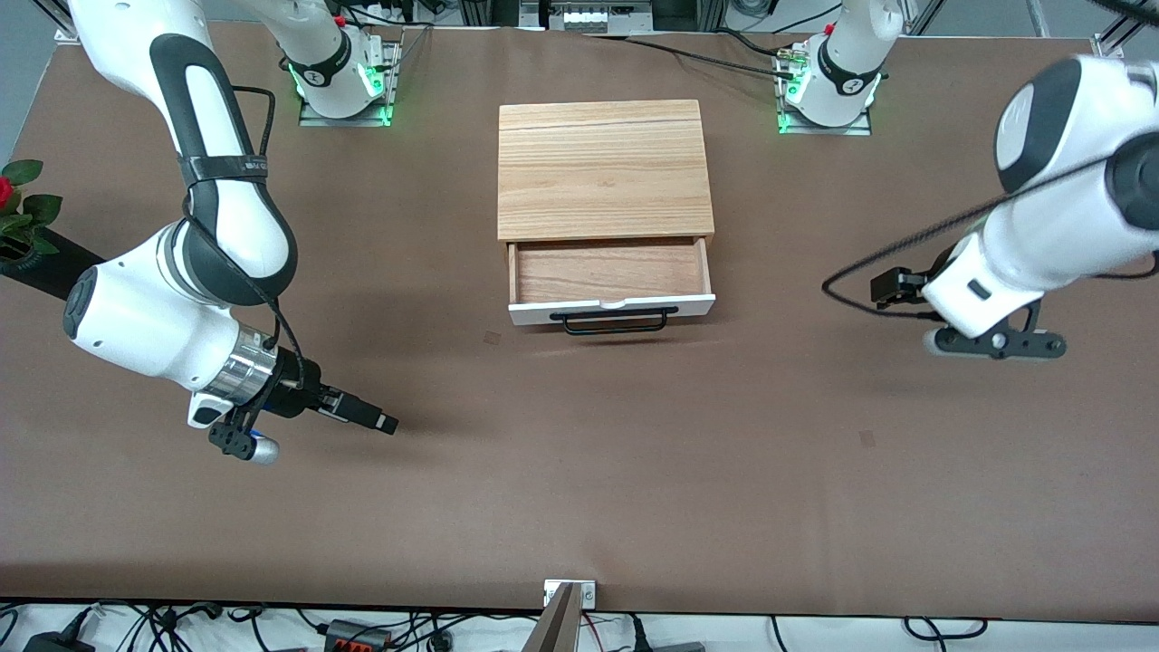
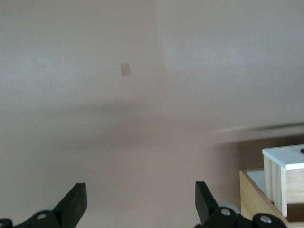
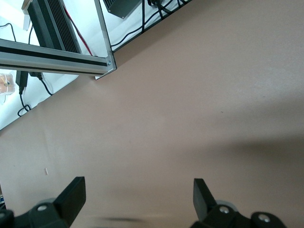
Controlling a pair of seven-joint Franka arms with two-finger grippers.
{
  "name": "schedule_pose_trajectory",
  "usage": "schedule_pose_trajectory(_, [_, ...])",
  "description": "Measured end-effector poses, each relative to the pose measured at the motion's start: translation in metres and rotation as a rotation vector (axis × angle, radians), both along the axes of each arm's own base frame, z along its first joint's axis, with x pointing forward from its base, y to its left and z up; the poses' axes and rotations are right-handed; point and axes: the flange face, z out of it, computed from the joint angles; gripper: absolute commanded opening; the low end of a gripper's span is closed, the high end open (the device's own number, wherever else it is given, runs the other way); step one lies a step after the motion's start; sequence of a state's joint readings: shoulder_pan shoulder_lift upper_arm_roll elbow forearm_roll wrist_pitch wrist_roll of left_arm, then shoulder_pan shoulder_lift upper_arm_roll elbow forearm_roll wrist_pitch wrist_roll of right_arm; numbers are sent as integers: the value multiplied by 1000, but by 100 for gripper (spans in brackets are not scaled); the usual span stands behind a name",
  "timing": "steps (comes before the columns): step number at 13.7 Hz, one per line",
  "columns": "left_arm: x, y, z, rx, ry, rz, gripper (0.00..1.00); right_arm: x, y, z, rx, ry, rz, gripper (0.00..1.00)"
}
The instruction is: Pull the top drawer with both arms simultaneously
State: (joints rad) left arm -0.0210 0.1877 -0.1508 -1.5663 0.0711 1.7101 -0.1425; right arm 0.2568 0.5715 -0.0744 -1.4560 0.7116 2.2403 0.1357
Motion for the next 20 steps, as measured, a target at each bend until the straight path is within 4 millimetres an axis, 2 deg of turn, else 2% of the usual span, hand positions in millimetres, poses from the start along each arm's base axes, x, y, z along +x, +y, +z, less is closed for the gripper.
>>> schedule_pose_trajectory(1, [-12,7,10,-4,-26,4,100,5,-24,18,-109,72,-44,100])
schedule_pose_trajectory(3, [-31,22,26,-1,-50,-37,100,11,-94,76,-197,128,-160,100])
schedule_pose_trajectory(4, [-36,29,32,1,-59,-47,100,9,-112,93,-201,130,-178,100])
schedule_pose_trajectory(5, [-40,34,38,2,-72,-47,100,7,-118,98,-201,131,-185,100])
schedule_pose_trajectory(8, [-45,44,52,2,-102,-31,100,8,-105,88,-207,150,-183,100])
schedule_pose_trajectory(10, [-48,50,48,3,-92,-26,100,9,-100,83,-210,155,-177,100])
schedule_pose_trajectory(12, [-57,52,42,6,-77,-23,100,9,-101,83,-211,156,-179,100])
schedule_pose_trajectory(15, [-67,51,49,6,-86,-27,100,9,-102,83,-213,156,-179,100])
schedule_pose_trajectory(20, [-62,44,62,6,-82,-36,100,6,-108,84,-263,171,-167,100])
